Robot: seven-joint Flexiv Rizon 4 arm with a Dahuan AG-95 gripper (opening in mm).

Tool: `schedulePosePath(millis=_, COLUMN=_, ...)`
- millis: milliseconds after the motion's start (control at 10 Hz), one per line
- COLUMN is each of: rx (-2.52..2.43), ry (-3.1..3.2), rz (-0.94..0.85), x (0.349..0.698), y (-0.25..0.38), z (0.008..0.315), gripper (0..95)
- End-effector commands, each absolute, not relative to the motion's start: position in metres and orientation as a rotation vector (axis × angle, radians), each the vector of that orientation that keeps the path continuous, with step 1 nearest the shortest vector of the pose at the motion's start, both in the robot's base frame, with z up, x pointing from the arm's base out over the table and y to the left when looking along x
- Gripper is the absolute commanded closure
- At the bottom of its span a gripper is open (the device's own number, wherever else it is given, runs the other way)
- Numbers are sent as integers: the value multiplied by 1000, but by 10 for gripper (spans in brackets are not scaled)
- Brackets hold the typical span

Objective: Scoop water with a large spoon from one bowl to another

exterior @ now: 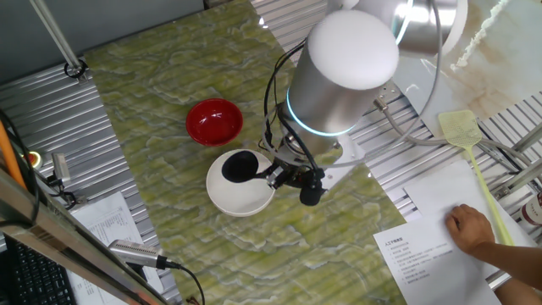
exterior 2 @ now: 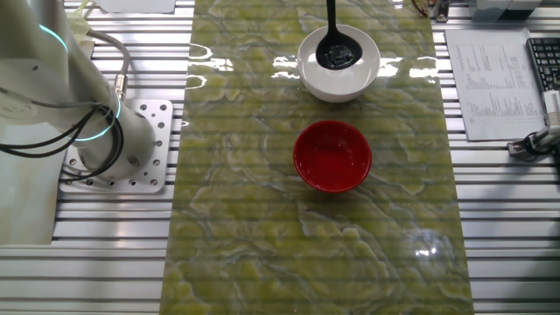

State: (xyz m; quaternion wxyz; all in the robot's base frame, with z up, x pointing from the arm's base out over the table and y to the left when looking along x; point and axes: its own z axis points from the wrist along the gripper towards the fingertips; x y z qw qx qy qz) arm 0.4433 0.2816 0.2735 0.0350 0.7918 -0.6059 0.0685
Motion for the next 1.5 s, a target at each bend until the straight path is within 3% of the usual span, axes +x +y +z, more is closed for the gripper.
schedulePosePath(millis=100, rx=2440, ry=-1852, rz=211, x=444, y=274, z=276, gripper=950)
schedulePosePath(millis=1500, rx=2493, ry=-1764, rz=209, x=452, y=202, z=291, gripper=950)
